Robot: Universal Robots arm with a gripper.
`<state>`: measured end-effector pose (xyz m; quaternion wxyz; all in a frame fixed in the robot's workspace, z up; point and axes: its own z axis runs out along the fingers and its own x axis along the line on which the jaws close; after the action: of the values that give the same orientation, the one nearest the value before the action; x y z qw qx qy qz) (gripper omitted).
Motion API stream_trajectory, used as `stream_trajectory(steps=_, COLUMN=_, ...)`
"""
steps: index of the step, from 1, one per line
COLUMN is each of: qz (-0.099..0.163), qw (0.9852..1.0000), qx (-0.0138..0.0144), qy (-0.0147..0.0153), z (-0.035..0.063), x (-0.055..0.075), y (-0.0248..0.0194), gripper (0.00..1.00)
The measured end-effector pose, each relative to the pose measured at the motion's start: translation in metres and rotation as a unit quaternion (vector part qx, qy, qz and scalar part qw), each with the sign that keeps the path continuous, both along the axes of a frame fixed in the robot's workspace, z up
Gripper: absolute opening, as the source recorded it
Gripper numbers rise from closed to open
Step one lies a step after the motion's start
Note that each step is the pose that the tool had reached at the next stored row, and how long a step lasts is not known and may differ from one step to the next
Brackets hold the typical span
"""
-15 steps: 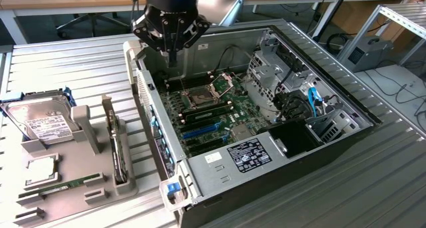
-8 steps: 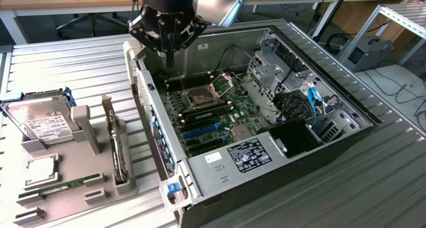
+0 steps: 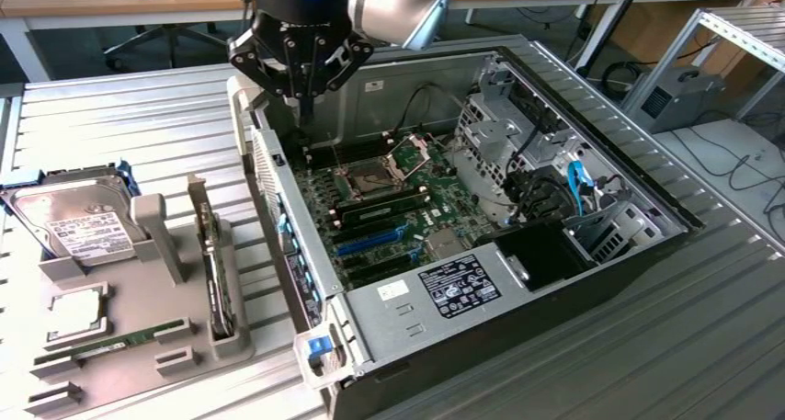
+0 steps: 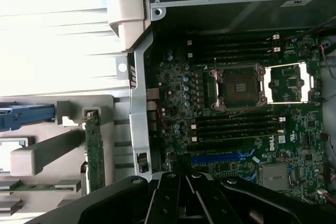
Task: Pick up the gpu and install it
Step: 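Reach for the gpu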
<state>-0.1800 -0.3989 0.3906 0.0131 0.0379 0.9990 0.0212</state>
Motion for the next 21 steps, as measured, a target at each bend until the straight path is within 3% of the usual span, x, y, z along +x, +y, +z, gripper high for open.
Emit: stream_trajectory(steps=21, qz=0.0, qw=1.0, qx=0.0, qy=0.0, z=-0.0007, x=-0.025, y=0.0, gripper=0.11)
